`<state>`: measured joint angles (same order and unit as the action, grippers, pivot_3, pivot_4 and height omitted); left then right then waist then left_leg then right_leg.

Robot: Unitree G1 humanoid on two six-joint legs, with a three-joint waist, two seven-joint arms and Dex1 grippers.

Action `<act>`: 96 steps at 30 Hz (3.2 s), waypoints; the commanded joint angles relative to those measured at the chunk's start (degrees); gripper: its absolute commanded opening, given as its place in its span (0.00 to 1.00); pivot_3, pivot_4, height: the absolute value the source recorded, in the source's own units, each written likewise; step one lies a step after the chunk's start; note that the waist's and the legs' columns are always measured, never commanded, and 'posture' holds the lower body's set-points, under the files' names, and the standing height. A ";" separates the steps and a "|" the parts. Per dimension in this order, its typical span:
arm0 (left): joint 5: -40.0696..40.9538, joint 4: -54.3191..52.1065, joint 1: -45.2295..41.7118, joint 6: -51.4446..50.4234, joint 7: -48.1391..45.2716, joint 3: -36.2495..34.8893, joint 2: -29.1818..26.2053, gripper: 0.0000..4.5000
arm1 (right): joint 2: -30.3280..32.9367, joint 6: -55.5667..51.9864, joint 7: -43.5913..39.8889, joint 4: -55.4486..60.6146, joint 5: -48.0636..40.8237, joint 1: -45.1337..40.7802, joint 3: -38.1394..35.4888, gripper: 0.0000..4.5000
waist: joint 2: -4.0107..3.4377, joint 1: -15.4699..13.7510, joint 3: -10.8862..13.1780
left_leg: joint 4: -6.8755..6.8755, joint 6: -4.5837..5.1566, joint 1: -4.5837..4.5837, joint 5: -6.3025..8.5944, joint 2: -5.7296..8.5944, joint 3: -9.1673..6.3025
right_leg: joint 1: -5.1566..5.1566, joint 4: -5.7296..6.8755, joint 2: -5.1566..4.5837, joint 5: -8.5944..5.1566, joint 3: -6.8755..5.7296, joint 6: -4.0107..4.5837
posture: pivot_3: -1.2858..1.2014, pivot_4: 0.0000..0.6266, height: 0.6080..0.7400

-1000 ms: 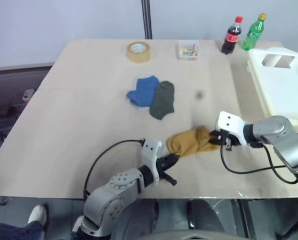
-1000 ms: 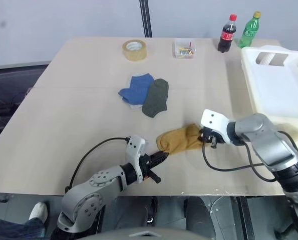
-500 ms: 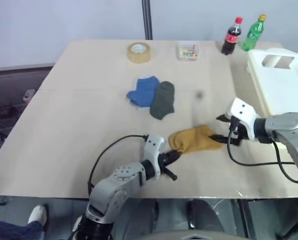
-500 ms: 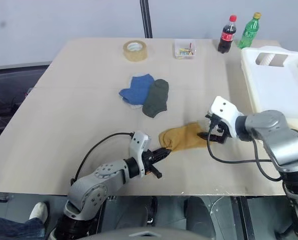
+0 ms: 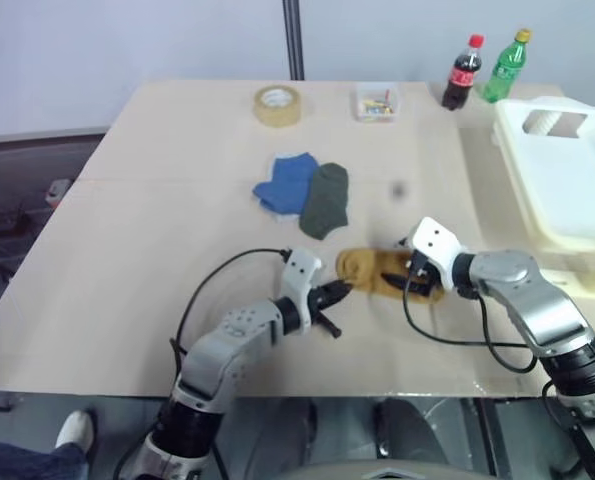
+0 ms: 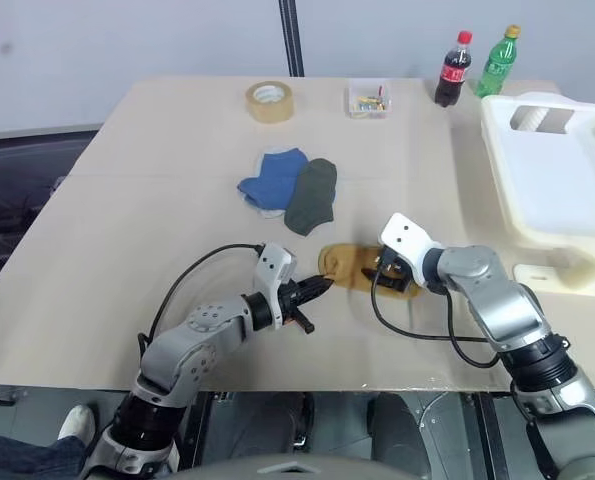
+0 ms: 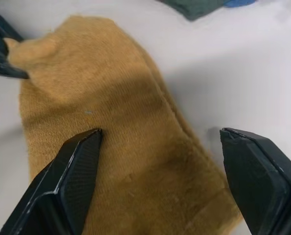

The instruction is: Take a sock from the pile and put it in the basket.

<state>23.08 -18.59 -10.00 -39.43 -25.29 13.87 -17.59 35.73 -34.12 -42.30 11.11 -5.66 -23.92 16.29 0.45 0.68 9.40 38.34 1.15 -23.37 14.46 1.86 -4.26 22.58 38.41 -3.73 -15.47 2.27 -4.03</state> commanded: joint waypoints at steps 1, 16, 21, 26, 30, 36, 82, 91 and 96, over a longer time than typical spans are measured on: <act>-1.19 -1.42 -0.42 4.94 -0.85 -1.45 0.53 0.00 | 0.62 1.66 1.03 -2.28 3.30 1.17 1.03 0.89 | 0.00 0.01 0.00 | -0.02 0.02 0.05 0.01 -0.02 0.00 | -0.05 0.00 0.02 0.00 0.00 0.00 | 0.52 0.24 0.99; -10.37 5.27 -3.48 14.01 -0.50 0.11 1.32 0.00 | -1.97 1.57 1.40 -1.87 3.39 -1.02 0.16 0.89 | 0.00 0.13 0.01 | -0.14 0.05 0.71 0.04 -0.06 -0.13 | -0.86 -0.36 0.08 0.00 -0.16 -0.01 | 0.52 0.24 0.99; -11.67 7.14 -2.92 11.16 -3.26 2.33 0.11 0.00 | -2.72 -0.25 0.93 0.22 2.52 -1.33 -0.58 0.89 | -0.01 0.13 0.01 | -0.16 0.05 0.70 0.04 -0.04 -0.13 | -0.85 -0.38 0.07 0.00 -0.15 -0.01 | 0.52 0.24 0.99; -10.84 7.61 -2.78 10.07 -3.32 0.94 1.70 0.31 | -3.68 -2.99 0.89 2.49 0.39 -1.98 -2.63 0.91 | -0.01 0.07 0.01 | -0.18 0.05 0.69 0.04 -0.05 -0.15 | -0.86 -0.40 0.05 0.00 -0.17 -0.01 | 0.52 0.24 0.99; -10.81 8.04 -2.78 10.25 -3.70 0.79 2.04 0.74 | -6.90 -6.80 2.06 4.29 -2.81 -4.75 -5.07 0.91 | -0.02 0.21 0.02 | -0.19 0.05 0.68 0.04 -0.06 -0.16 | -0.84 -0.40 0.04 0.00 -0.16 -0.01 | 0.52 0.24 0.99; -11.31 8.49 -2.74 11.39 -3.02 0.22 2.67 0.99 | -6.90 -3.30 2.87 0.99 0.82 -2.63 -1.04 0.91 | -0.03 -0.09 0.02 | -0.23 0.05 0.61 0.04 0.00 -0.25 | -0.84 -0.47 -0.01 0.00 -0.29 0.00 | 0.52 0.24 0.99; 16.20 11.52 -16.29 -43.04 7.65 -14.21 -1.41 0.99 | -3.77 4.82 -2.92 2.81 2.73 3.09 1.61 0.91 | -0.04 0.19 -0.05 | -0.41 -0.19 0.70 -0.08 0.05 -0.41 | -0.89 -0.54 -0.06 -0.02 -0.44 -0.01 | 0.52 0.24 0.99; 15.18 15.40 -16.98 -42.73 9.77 -13.93 2.37 0.99 | -4.96 5.11 -3.17 1.97 3.28 2.28 2.19 0.91 | -0.04 0.41 -0.33 | -0.85 -0.14 1.53 -0.05 -0.03 -0.18 | -1.30 -0.49 0.04 -0.03 -0.15 0.00 | 0.52 0.24 0.99; 20.84 17.74 -17.09 -47.12 7.36 -19.26 11.16 0.99 | -5.15 4.92 -3.49 1.95 3.39 1.90 2.08 0.91 | -0.08 -0.42 -0.53 | -0.88 -0.12 1.60 -0.06 0.06 -0.26 | -1.45 -0.59 -0.03 -0.04 -0.23 -0.02 | 0.52 0.24 0.99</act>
<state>43.54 -5.36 -29.27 -81.74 -18.45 -6.64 -7.95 30.57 -29.79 -45.67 12.26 -2.36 -21.28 18.36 0.37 0.26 8.88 37.46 1.03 -21.81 14.40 1.95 -4.53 21.13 37.78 -3.79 -15.51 2.02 -4.05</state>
